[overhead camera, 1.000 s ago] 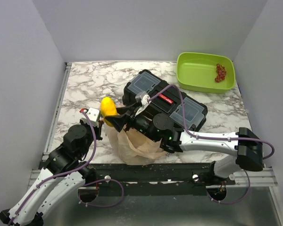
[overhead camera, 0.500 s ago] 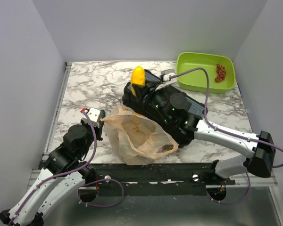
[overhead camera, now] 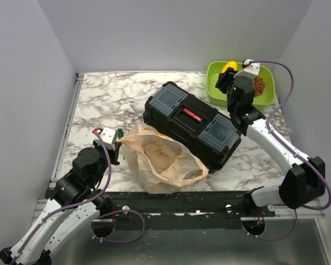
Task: Take the fake fruits out of the plastic bag
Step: Place the fake fruit in the bin.
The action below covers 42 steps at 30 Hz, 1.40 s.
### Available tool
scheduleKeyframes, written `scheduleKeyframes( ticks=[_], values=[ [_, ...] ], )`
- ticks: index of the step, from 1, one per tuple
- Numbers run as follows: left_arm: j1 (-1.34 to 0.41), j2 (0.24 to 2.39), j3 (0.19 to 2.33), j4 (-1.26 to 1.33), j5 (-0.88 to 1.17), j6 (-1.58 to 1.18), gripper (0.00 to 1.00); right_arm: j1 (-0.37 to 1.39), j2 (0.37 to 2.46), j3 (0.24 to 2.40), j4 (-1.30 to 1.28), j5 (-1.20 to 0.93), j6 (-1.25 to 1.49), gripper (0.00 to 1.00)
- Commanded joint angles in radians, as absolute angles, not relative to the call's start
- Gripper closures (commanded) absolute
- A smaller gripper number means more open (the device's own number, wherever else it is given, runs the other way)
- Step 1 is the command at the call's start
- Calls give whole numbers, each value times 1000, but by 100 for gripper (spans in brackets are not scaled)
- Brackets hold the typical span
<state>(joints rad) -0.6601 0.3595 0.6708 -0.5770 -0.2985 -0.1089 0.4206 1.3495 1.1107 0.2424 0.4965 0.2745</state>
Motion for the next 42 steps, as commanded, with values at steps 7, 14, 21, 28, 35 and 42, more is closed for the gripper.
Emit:
scheduleKeyframes(
  ticks=[7,14,21,28,35,42],
  values=[
    [-652,358,658,-560,-313,-109,100,220,1685,1343,28,570,377,99],
    [-652,360,657,-556,-314,-109,100,92,1878,1469,3,561,382,99],
    [-650,367,655,-554,-313,-109,100,25,2039,1588,-137,512,426,99],
    [-646,369,655,-552,-316,-107,100,15,2146,1661,-207,475,445,93],
    [-641,371,656,-552,-315,-107,100,16,2175,1671,-218,452,447,77],
    [-640,365,654,-552,-310,-107,100,16,2192,1691,-241,426,426,31]
  ],
)
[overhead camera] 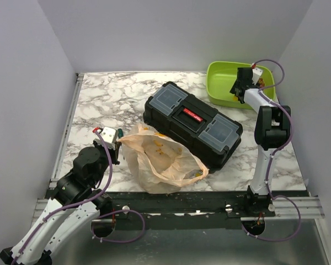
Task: Take the fake fruits out of the plastic bag
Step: Place the fake fruit in the bin.
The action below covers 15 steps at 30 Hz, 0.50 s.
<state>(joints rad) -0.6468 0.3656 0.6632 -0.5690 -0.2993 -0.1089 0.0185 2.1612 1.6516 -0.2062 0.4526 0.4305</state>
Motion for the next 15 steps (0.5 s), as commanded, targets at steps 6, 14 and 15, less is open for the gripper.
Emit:
scheduleKeyframes(
  ticks=[6,14,15],
  values=[
    [-638,366,655,-550,-302,-109,100,15,2119,1675,-265,397,415,16],
    [-639,362,655,-548,-292,-109,100,29,1906,1542,-226,348,430,16],
    [-637,363,656,-549,-289,-109,100,36,1878,1525,-227,344,431,16]
  ],
)
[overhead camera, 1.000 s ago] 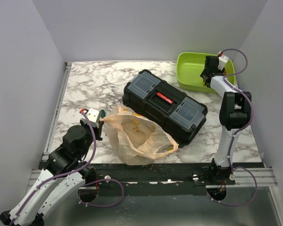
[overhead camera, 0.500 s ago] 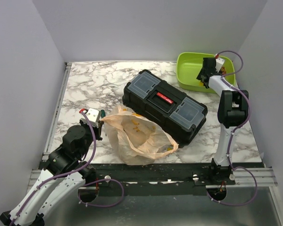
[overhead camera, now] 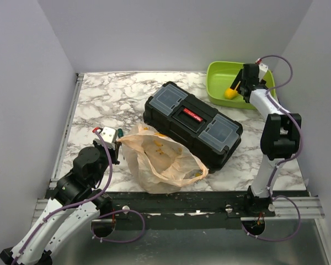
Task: Take the fake fruits out of the plastic bag
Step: Place the fake fruit in the bin.
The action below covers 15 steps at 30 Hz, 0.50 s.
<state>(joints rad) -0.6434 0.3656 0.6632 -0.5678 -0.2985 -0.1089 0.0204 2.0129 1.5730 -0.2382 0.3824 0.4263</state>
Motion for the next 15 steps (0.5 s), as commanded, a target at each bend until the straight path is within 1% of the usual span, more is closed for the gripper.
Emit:
scheduleKeyframes(
  ticks=[1,5,9,12,15],
  values=[
    [-637,363,656,-549,-289,-109,100,42,1851,1512,-233,332,434,16],
    [-637,363,656,-550,-290,-109,100,114,1736,1439,-221,272,428,16],
    [-636,361,657,-551,-289,-109,100,250,1607,1373,-181,261,407,16],
    [-636,360,657,-551,-289,-110,100,350,1535,1368,-174,256,393,16],
    [-635,355,658,-552,-289,-110,100,431,1489,1374,-179,185,390,19]
  ],
)
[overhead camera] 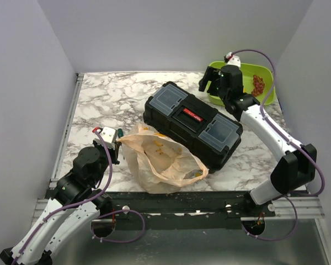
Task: Take the fake fruits out of the plastic bag
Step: Place the fake fruit in the bin, then take out the fake fruit from the plastic bag.
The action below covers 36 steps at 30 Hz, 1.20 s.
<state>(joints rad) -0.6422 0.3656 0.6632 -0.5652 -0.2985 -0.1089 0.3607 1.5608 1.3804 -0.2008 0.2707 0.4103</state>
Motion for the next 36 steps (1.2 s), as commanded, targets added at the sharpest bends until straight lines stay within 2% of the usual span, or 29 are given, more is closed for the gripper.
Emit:
scheduleKeyframes(
  ticks=[1,9,12,18,22,25,27,33,36],
  values=[
    [-635,353,660,-554,-291,-110,100,458,1472,1374,-179,167,387,20],
    [-632,315,658,-553,-315,-112,100,858,1394,1362,-175,200,250,22],
    [-631,313,658,-554,-314,-113,100,999,1374,1333,-152,217,210,30],
    [-629,315,660,-555,-311,-114,100,1204,1344,1200,-28,173,113,34],
    [-627,313,661,-557,-316,-114,100,1243,1363,1138,34,161,142,40],
    [-626,312,662,-558,-320,-114,100,1255,1387,1115,28,210,145,55],
    [-626,311,660,-556,-322,-115,100,1263,1397,1089,33,247,136,62],
    [-623,321,660,-556,-315,-114,100,1266,1464,1058,-41,457,94,71],
    [-620,322,660,-555,-313,-115,100,1267,1506,1050,-35,437,98,71]
  ],
)
